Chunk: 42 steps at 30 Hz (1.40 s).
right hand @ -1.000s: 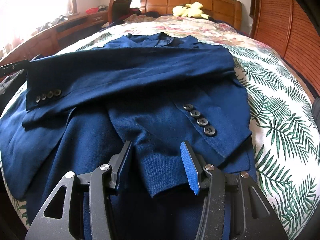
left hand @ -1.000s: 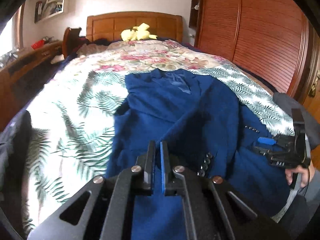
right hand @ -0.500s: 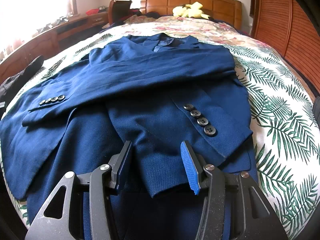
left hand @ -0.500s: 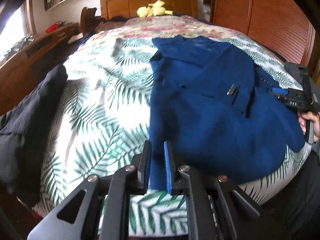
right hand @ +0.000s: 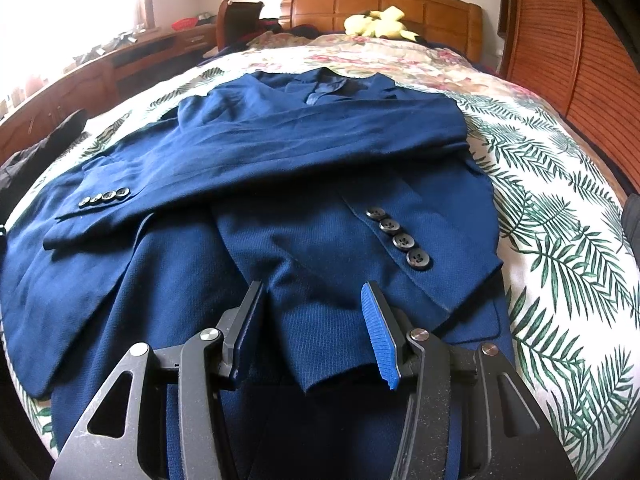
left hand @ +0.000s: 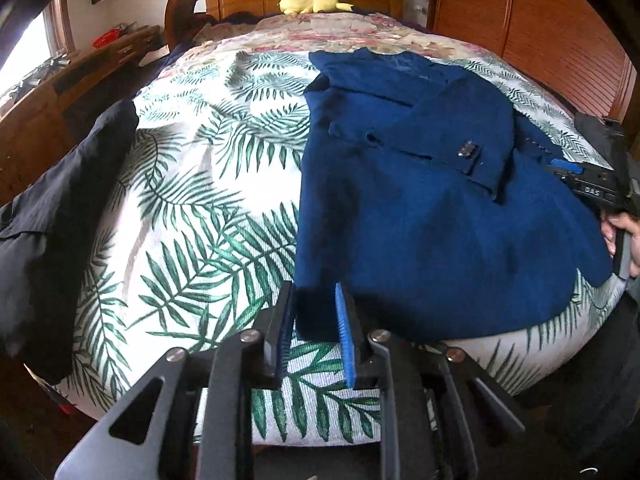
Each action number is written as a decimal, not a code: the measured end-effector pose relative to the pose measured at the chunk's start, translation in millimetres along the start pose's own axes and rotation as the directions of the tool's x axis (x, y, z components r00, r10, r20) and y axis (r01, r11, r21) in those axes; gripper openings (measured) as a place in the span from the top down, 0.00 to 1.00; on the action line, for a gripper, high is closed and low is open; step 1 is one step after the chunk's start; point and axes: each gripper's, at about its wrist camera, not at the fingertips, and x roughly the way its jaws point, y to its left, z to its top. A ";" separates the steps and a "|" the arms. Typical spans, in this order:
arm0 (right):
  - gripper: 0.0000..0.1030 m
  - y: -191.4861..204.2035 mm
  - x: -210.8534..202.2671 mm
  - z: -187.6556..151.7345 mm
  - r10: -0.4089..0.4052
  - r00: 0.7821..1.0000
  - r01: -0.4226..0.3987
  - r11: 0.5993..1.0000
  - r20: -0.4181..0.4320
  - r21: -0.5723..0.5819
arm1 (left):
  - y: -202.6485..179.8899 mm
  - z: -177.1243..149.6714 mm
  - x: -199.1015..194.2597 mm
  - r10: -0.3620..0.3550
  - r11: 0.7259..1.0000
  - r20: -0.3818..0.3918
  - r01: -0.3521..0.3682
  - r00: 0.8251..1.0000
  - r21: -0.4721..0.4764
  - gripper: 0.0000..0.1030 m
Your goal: Fold large clothes
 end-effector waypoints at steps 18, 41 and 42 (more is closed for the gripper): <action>0.32 -38.1 -101.7 -63.9 -0.005 0.997 0.009 0.999 -0.071 0.051 | 4.5 0.0 11.8 -0.001 0.999 0.013 0.001 1.000 -0.035 0.76; 0.77 -39.4 -112.8 -96.9 0.058 0.995 -0.049 0.993 -0.083 0.105 | -0.3 -7.6 5.9 -0.041 0.999 0.018 0.042 0.999 -0.029 0.74; 0.77 -41.2 -111.6 -98.4 0.064 0.994 -0.054 0.992 -0.088 0.116 | -0.3 -7.6 6.0 -0.041 0.999 0.019 0.041 0.999 -0.032 0.74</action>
